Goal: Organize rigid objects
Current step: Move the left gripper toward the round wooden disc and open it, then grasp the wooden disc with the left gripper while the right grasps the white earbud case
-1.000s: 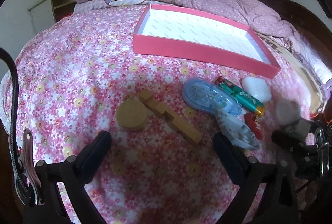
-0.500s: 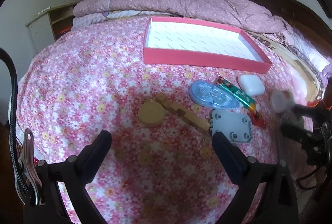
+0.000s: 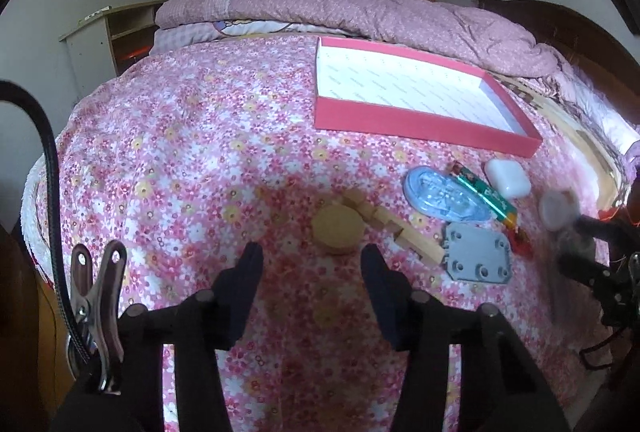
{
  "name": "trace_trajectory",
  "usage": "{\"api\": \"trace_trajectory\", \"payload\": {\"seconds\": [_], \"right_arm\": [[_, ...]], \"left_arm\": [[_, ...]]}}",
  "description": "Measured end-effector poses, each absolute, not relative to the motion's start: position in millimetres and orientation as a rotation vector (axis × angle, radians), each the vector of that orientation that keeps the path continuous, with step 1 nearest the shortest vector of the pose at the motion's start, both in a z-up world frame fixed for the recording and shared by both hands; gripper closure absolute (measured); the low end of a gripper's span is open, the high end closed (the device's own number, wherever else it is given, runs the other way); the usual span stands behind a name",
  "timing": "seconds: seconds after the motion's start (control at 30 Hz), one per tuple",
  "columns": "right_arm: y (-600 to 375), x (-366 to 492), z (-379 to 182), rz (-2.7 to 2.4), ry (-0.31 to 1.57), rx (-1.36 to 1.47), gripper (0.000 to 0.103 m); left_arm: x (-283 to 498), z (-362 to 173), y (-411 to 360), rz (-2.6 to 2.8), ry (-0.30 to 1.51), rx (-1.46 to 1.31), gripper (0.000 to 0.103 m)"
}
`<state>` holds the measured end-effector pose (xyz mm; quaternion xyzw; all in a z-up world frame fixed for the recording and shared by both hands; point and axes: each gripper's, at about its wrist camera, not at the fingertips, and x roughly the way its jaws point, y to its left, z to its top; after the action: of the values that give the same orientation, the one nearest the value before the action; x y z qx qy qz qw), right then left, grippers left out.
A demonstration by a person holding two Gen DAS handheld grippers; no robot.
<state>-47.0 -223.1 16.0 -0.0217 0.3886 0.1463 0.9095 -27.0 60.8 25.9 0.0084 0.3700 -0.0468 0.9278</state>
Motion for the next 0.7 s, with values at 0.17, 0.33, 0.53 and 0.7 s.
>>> {"api": "trace_trajectory", "payload": {"seconds": [0.17, 0.33, 0.53, 0.7], "right_arm": [[-225, -44, 15, 0.300, 0.800, -0.035, 0.009], [-230, -41, 14, 0.292, 0.806, -0.023, 0.009], [-229, -27, 15, 0.264, 0.814, -0.034, 0.009], [-221, -10, 22, 0.250, 0.798, -0.025, 0.009]], "left_arm": [[-20, 26, 47, -0.136, 0.765, 0.031, 0.049], [-2, 14, 35, -0.116, 0.789, 0.060, 0.056], [-4, 10, 33, -0.117, 0.762, 0.059, 0.070], [-6, 9, 35, -0.119, 0.755, 0.048, 0.070]]}}
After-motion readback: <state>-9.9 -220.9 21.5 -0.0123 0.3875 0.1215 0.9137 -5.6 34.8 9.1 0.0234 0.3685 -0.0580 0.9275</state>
